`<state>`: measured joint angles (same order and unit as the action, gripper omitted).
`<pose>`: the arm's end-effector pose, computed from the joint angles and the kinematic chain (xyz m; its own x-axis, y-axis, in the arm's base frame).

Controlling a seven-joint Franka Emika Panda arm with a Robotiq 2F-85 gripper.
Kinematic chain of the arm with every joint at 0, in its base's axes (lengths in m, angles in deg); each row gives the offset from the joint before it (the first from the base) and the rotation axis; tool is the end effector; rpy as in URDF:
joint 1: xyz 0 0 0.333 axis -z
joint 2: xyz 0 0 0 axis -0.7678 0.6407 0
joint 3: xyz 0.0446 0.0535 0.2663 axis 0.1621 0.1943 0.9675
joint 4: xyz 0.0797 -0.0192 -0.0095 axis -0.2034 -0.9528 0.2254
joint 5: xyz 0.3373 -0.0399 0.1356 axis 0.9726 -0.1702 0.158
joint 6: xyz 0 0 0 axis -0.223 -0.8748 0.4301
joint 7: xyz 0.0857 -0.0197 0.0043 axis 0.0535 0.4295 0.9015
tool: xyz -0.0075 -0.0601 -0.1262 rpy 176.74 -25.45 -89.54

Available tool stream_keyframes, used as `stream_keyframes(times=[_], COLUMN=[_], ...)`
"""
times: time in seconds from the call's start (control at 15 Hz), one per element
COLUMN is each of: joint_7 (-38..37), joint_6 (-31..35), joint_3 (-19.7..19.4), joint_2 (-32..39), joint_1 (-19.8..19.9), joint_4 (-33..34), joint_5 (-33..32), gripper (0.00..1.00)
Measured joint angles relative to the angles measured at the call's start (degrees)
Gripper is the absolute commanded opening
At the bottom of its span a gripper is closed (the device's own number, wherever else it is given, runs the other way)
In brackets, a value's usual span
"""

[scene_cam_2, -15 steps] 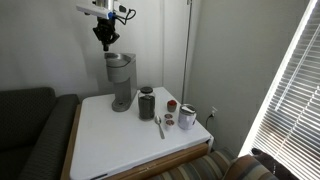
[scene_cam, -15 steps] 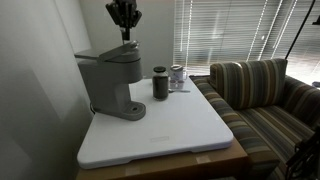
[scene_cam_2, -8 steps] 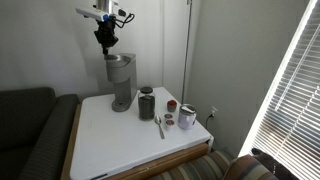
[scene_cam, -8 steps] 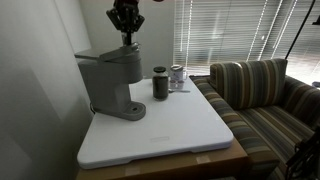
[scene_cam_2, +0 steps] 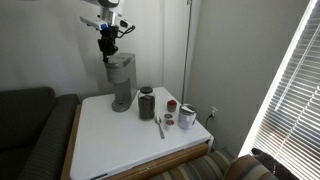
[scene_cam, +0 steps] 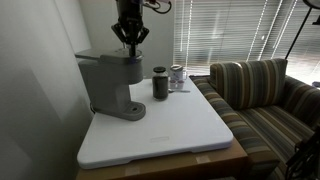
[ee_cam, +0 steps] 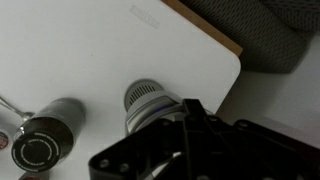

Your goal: Close the coffee maker

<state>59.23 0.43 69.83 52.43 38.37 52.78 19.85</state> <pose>0.6875 0.1989 0.3162 0.9893 -0.0233 -0.1437 -0.0521 -0.9784 -0.2001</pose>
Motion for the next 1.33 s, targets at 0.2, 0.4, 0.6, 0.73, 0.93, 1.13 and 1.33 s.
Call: stream_keyframes(times=[0.2, 0.4, 0.6, 0.73, 0.93, 1.13, 1.33], joint_7=[-3.2, -4.7, -5.3, -6.9, -11.0, -14.4, -17.1], joint_6=[-0.2, -0.2, -0.1, 0.2, 0.4, 0.5, 0.5], joint_3=[0.2, 0.3, 0.3, 0.2, -0.4, -1.3, -2.0], joint_2=[0.0, 0.1, 0.2, 0.2, 0.1, -0.2, -0.4], joint_1=[0.9, 1.3, 1.4, 1.2, 0.6, -0.6, -1.6], joint_4=[-0.2, -0.2, -0.2, -0.2, -0.1, -0.1, -0.1], joint_5=[1.9, 3.0, 3.2, 3.2, 2.8, 1.9, 0.9], gripper=[0.00, 0.00, 0.00, 0.00, 0.00, 0.00, 0.00])
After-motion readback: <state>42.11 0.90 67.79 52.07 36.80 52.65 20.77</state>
